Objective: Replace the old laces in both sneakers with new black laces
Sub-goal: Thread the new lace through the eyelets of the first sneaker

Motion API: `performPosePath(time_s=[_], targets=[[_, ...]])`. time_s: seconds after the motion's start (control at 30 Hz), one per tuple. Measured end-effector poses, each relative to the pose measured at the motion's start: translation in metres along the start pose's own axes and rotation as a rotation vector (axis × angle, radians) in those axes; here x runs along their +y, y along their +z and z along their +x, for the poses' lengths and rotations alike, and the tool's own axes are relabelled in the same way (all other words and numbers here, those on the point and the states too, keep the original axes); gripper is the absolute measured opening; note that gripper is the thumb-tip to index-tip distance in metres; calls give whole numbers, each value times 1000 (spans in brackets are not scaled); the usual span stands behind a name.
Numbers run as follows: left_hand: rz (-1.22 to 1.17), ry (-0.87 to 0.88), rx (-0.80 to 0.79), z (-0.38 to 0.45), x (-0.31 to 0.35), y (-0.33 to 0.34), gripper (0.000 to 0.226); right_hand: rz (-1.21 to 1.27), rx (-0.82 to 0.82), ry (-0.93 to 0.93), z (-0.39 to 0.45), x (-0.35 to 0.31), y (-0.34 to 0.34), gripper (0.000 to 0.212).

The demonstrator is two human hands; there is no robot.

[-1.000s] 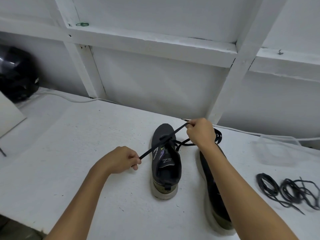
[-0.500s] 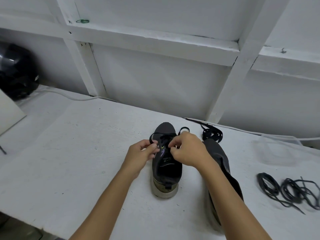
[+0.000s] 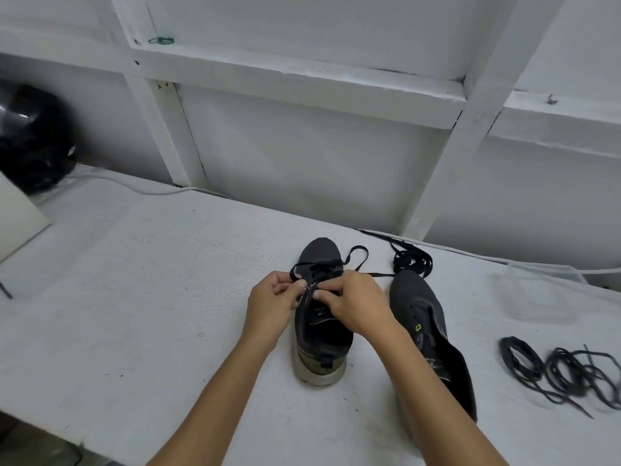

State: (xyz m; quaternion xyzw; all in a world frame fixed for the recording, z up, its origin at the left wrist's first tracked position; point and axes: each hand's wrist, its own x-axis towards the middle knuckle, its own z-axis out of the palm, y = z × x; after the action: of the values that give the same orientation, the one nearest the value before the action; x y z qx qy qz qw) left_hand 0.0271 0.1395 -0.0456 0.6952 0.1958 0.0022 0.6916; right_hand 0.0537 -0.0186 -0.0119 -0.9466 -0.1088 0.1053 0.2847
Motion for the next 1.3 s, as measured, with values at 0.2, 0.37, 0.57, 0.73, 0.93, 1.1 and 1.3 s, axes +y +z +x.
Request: performPosePath(time_s=[0.2, 0.37, 0.57, 0.73, 0.93, 1.1, 1.3], targets=[[-57, -10, 37, -1, -5, 3, 11, 46, 39, 13, -1, 2, 8, 17], [-103, 21, -1, -3, -3, 2, 13, 119, 78, 37, -5, 1, 13, 16], [-84, 53, -5, -5, -3, 2, 9, 152, 105, 47, -7, 0, 13, 17], [183, 77, -101, 0, 2, -5, 7, 179, 113, 69, -7, 0, 13, 18], [294, 93, -314, -11, -3, -20, 25, 245, 103, 59, -10, -1, 13, 12], [479, 319, -126, -28, -8, -5, 20, 324, 48, 59, -10, -3, 3, 14], [476, 325, -7, -33, -13, 4, 24, 1091, 15, 184, -30, 7, -27, 23]])
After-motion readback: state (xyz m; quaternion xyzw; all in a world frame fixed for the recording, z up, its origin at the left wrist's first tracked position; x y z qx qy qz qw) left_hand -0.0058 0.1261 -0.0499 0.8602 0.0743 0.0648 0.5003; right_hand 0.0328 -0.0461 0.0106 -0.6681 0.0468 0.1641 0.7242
